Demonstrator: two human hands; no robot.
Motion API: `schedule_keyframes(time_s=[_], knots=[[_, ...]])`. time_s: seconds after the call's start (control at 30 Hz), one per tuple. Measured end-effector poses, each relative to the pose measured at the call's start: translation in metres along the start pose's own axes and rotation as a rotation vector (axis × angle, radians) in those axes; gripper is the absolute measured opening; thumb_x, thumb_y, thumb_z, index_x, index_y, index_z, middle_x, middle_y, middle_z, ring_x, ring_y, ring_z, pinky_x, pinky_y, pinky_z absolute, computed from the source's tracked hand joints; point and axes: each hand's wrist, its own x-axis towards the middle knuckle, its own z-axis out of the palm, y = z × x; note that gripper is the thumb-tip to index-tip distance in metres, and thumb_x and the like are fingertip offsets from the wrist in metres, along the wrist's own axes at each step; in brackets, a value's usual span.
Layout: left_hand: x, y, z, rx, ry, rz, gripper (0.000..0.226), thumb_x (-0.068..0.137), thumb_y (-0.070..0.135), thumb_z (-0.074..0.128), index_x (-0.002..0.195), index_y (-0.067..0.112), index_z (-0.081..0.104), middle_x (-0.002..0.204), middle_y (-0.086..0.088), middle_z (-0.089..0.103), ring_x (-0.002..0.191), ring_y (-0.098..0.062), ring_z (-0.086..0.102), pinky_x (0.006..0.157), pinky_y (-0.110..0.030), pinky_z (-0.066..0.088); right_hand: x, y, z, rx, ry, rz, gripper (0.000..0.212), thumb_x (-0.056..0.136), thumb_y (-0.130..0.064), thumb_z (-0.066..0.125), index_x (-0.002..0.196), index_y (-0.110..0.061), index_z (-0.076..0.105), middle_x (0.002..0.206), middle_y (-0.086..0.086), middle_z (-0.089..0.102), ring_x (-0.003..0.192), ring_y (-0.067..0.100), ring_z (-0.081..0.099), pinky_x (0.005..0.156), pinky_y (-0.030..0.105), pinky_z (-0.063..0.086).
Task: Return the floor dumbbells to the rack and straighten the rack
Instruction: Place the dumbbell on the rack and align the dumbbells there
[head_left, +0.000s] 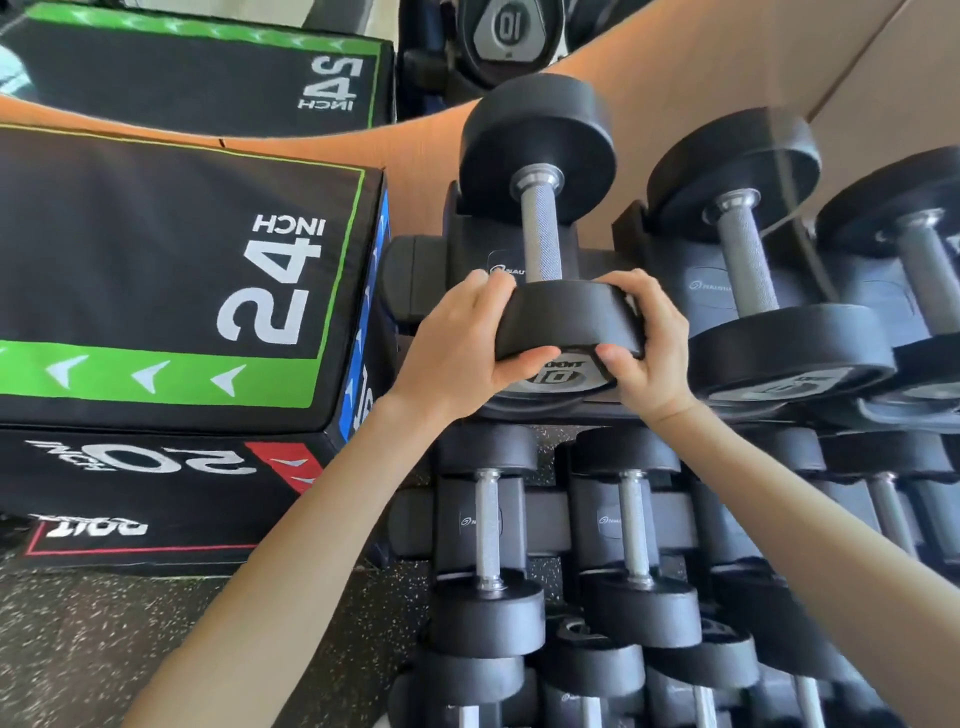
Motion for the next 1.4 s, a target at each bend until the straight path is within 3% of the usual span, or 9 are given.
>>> schedule_keyframes(time_s=[0.1,0.23,0.4,0.57,0.8,0.93,1.03,1.27,1.4], knots=[[0.008,0.007,-0.003,0.180,0.003,0.117,0.064,0.082,0.058,0.045,0.099,-0.004,0.052,0.080,-0.017,0.052,0.069,-0.032,0.052,0.056,-0.033,0.041,-0.009,0.008,0.007,0.034,0.103,0.050,0.067,0.086,-0.068,0.033,0.106,-0.006,0.048,0.094,0.001,0.050,0.088,-0.009,0.047,0.077,0.013,0.038],[0.010,0.009,-0.005,0.244,0.017,0.162,0.067,0.088,0.066,0.036,0.097,0.001,0.049,0.078,-0.015,0.053,0.068,-0.030,0.053,0.054,-0.032,0.042,-0.014,0.014,0.013,0.072,0.156,0.068,0.072,0.087,-0.068,0.031,0.107,-0.001,0.048,0.095,0.003,0.050,0.089,-0.010,0.046,0.078,0.012,0.037],[-0.006,0.001,0.001,0.040,0.122,-0.021,0.063,0.085,0.070,0.038,0.106,0.011,0.045,0.092,-0.013,0.058,0.085,-0.021,0.049,0.070,-0.028,0.038,-0.009,0.010,0.014,0.022,0.042,0.039,0.079,0.087,-0.065,0.035,0.107,0.010,0.050,0.096,0.007,0.049,0.085,0.009,0.045,0.080,0.013,0.036],[-0.013,0.005,-0.004,-0.068,0.068,-0.215,0.062,0.077,0.054,0.055,0.110,0.002,0.053,0.101,-0.007,0.058,0.091,-0.018,0.051,0.074,-0.026,0.038,-0.009,0.001,0.006,-0.028,-0.110,0.071,0.075,0.086,-0.066,0.037,0.120,0.001,0.047,0.110,0.000,0.047,0.098,0.004,0.043,0.089,0.009,0.033],[-0.015,0.037,-0.031,0.068,-0.153,-0.305,0.054,0.092,0.039,0.054,0.132,0.005,0.039,0.125,-0.012,0.050,0.115,-0.027,0.047,0.089,-0.038,0.041,-0.034,-0.050,-0.036,-0.290,-0.274,0.255,0.059,0.094,-0.042,0.045,0.144,-0.016,0.027,0.140,0.008,0.041,0.125,0.023,0.041,0.104,0.034,0.032],[-0.017,0.059,-0.042,0.268,-0.207,-0.203,0.062,0.095,0.040,0.047,0.141,0.002,0.031,0.135,-0.020,0.041,0.123,-0.034,0.040,0.099,-0.041,0.035,-0.085,-0.083,-0.083,-0.531,-0.209,0.295,0.059,0.094,-0.043,0.044,0.144,-0.014,0.030,0.143,0.009,0.040,0.127,0.026,0.042,0.104,0.046,0.036],[-0.018,0.089,-0.042,0.293,-0.208,0.036,0.056,0.094,0.033,0.052,0.139,0.002,0.038,0.136,-0.023,0.042,0.126,-0.038,0.039,0.104,-0.046,0.035,-0.130,-0.110,-0.114,-0.727,-0.135,0.385,0.061,0.091,-0.043,0.046,0.142,-0.013,0.033,0.143,0.009,0.042,0.131,0.026,0.039,0.108,0.050,0.031],[-0.039,0.203,-0.015,0.164,-0.362,0.508,0.055,0.089,0.036,0.046,0.137,0.010,0.045,0.139,-0.013,0.049,0.130,-0.033,0.041,0.107,-0.050,0.033,-0.223,-0.193,-0.170,-1.105,0.092,0.633,0.064,0.089,-0.048,0.034,0.144,-0.015,0.031,0.147,0.011,0.037,0.140,0.025,0.025,0.113,0.047,0.012],[-0.067,0.257,0.010,0.095,-0.450,0.673,0.060,0.087,0.042,0.035,0.140,0.016,0.044,0.141,-0.010,0.048,0.133,-0.030,0.039,0.108,-0.049,0.030,-0.272,-0.236,-0.196,-1.203,0.131,0.810,0.069,0.091,-0.044,0.048,0.148,-0.018,0.019,0.154,0.009,0.024,0.144,0.025,0.013,0.115,0.049,0.004]])
